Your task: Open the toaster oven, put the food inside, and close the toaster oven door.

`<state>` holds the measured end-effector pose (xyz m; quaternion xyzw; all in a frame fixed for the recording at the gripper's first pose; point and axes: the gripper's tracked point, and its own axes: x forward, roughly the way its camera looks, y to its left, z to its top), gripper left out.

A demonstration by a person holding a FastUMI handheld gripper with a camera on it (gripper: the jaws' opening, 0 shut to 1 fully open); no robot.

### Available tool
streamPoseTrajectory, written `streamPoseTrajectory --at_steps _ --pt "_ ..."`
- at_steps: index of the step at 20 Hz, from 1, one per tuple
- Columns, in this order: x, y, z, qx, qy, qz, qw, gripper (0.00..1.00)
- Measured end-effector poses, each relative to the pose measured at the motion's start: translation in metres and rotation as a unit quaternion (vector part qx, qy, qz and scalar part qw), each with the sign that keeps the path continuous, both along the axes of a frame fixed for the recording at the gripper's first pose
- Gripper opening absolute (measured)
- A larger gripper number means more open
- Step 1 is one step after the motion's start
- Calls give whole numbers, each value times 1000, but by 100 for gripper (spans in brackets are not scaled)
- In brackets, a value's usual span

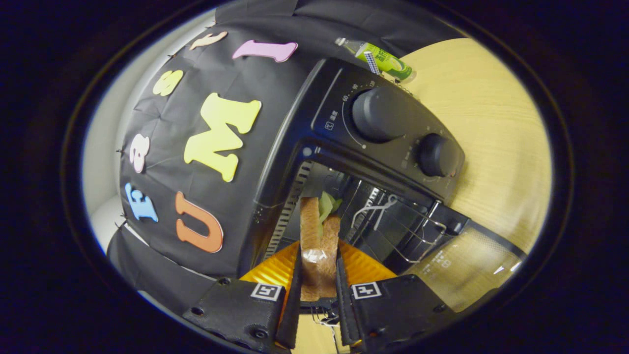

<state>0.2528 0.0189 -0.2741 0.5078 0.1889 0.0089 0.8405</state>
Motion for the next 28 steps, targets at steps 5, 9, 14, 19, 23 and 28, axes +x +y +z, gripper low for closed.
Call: streamPoseTrajectory --at_steps 5,9,14,19,23,28 --pt "18 -2 -11 -2 4 10 1000 39" --pt "21 6 -14 -56 -8 29 998 41" --pt "24 7 -22 -123 -1 42 991 48" --pt "22 20 -27 -247 -12 87 965 68" --pt "18 36 -31 -329 -6 117 937 91" --pt "13 35 -39 -387 13 140 911 100"
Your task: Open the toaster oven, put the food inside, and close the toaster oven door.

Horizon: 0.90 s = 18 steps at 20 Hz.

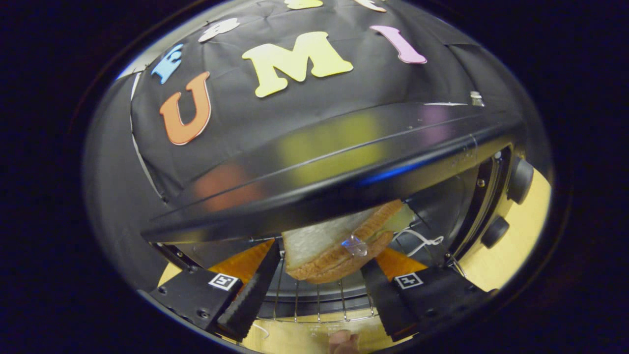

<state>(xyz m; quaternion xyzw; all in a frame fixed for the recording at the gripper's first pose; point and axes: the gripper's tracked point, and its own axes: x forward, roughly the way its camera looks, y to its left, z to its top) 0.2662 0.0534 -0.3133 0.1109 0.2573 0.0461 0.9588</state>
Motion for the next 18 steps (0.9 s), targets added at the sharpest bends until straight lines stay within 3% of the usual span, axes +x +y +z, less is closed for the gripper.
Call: streamPoseTrajectory --at_steps 3,6,9,18 --pt "-7 0 -6 -50 16 19 998 100" --pt "-25 -6 -11 -123 36 62 990 100" --pt "-50 -9 -18 -146 71 79 984 100" --pt "-129 -13 -4 -89 120 74 986 99"
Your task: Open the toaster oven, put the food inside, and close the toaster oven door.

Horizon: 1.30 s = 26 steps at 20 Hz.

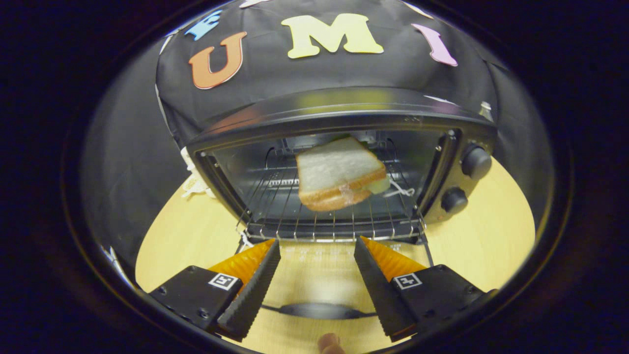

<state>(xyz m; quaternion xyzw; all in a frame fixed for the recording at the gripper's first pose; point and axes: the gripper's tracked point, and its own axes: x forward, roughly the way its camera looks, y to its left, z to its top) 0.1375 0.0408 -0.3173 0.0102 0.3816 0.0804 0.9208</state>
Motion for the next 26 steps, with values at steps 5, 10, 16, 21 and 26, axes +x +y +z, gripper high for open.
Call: streamPoseTrajectory --at_steps 5,10,16,21,26 --pt "-51 -1 13 6 5 2 1000 99" --pt "-80 -5 5 -44 -6 8 999 99" --pt "-95 -11 -30 -34 6 -35 999 99" --pt "-91 -8 -44 -15 15 -33 999 100" --pt "-84 -13 -54 -2 13 -54 998 99"
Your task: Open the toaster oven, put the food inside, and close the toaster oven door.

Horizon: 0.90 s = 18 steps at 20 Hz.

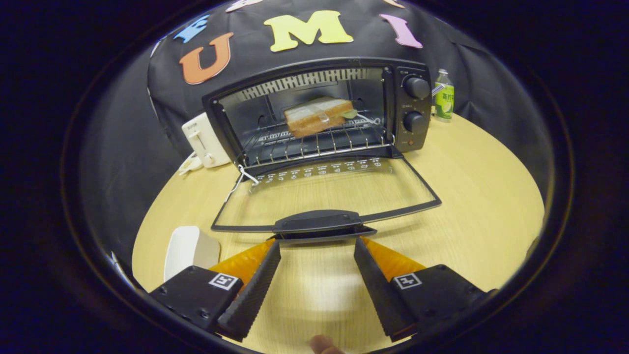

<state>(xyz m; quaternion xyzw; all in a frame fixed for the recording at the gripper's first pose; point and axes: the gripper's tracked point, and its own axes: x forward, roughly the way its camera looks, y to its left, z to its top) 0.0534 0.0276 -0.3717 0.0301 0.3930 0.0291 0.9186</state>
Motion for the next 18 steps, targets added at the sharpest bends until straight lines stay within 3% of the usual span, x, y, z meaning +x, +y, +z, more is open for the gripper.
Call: streamPoseTrajectory --at_steps 8,18 --pt "-2 1 5 -33 -6 -1 999 99" --pt "10 5 33 -19 -56 -1 998 99"
